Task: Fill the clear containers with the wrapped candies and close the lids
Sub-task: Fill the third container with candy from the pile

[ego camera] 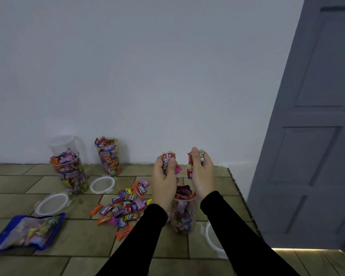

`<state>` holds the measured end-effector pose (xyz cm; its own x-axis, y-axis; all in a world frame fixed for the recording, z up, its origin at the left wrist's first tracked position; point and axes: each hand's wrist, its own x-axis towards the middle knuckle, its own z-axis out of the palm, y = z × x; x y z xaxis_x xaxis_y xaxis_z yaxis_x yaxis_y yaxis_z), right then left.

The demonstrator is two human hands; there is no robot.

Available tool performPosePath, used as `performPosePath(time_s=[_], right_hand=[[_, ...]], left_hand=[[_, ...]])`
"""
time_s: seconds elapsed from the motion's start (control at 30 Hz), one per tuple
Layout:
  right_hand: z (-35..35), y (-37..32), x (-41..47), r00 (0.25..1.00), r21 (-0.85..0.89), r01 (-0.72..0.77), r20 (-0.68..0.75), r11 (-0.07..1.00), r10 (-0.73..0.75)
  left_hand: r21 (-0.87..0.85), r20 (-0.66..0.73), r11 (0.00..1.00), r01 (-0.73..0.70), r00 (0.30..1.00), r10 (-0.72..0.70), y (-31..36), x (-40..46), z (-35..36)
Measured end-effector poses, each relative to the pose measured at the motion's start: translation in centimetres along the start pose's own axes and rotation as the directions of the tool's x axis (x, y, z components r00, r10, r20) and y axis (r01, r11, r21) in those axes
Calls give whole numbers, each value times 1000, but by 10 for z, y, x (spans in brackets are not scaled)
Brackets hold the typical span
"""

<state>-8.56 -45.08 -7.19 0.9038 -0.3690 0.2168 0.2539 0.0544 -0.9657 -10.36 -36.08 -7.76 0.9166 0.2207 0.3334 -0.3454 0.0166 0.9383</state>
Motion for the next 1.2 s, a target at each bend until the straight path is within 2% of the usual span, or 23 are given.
performPosePath(time_s=[0.2, 0.37, 0.5, 0.8, 0.93, 1.03, 1.07, 1.2], right_hand=[[-3, -2, 0, 998, -11, 67, 8, 998, -67], [-1, -3, -3, 998, -9, 63, 10, 998, -63], [-2, -2, -2, 997, 0, 72, -3, 997, -72], [-4, -3, -4, 997, 13, 73, 21, 997, -73], [-4, -6, -6, 998, 50, 29, 62, 998, -32], [-4, -5, -5, 993, 67, 26, 111, 997, -33], [-5, -5, -5, 991, 105, 10, 132, 994, -24], [-8, -8, -8, 983, 198, -40, 182, 979, 3]], left_hand=[[-15, 2, 998, -58, 998, 58, 1, -1, 2], [-108, -3, 992, -65, 998, 65, 2, -5, 2], [-193, 45, 980, -47, 997, 57, -2, -5, 3], [-268, 72, 959, -90, 991, 114, -13, -6, -1], [-230, 36, 973, -11, 999, 19, -32, -11, -2], [-232, 97, 947, 221, 974, -204, -38, -9, 0], [-227, 115, 940, 256, 965, -235, -41, -8, 0], [-206, 154, 944, 257, 961, -228, -44, -5, -1]])
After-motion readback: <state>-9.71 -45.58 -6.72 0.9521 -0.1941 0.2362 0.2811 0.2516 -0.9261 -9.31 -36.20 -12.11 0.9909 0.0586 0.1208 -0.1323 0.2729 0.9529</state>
